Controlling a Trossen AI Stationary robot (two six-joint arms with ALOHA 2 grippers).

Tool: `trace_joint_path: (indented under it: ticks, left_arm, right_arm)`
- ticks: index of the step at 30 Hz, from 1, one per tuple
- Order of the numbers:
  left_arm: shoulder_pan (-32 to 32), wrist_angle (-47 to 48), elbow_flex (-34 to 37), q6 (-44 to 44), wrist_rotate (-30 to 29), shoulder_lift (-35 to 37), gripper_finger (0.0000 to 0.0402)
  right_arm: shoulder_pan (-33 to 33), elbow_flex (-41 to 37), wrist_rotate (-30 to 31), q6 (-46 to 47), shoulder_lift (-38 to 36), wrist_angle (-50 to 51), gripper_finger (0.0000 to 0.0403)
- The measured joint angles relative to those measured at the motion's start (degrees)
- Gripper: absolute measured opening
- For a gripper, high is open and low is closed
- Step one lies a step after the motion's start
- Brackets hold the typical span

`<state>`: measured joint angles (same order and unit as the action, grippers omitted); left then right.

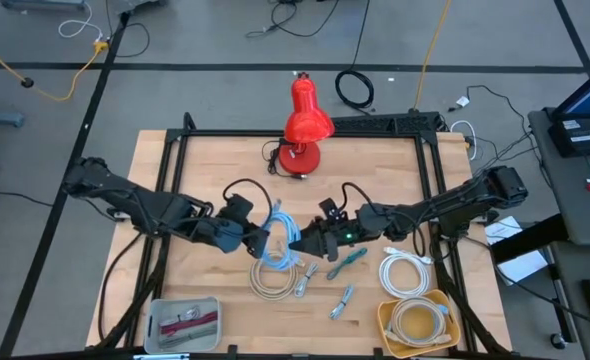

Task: Pick & Place USB Port
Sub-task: Put the blue HDMI cable into the yellow bin

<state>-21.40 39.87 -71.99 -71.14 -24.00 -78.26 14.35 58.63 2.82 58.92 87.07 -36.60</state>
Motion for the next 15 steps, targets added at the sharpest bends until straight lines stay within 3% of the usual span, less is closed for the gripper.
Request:
trace_joint_path:
  ticks: [8, 11, 15]
  left_arm:
    - [-0.31, -1.45, 0.02, 0.57, 1.95, -1.78, 0.0037]
    - [-0.79, -2.10, 0.04, 0.75, 1.56, -1.62, 0.0037]
    - [-1.07, -1.36, -0.52, 1.48, 1.09, -0.96, 0.0038]
  right_arm:
    - [0.02, 0.00, 3.36, 0.43, 0.00, 0.52, 0.0237]
    - [0.03, 0.00, 3.17, 1.66, -0.03, 1.98, 0.0196]
    - [0.38, 0.04, 2.94, 1.87, -0.15, 2.01, 0.0101]
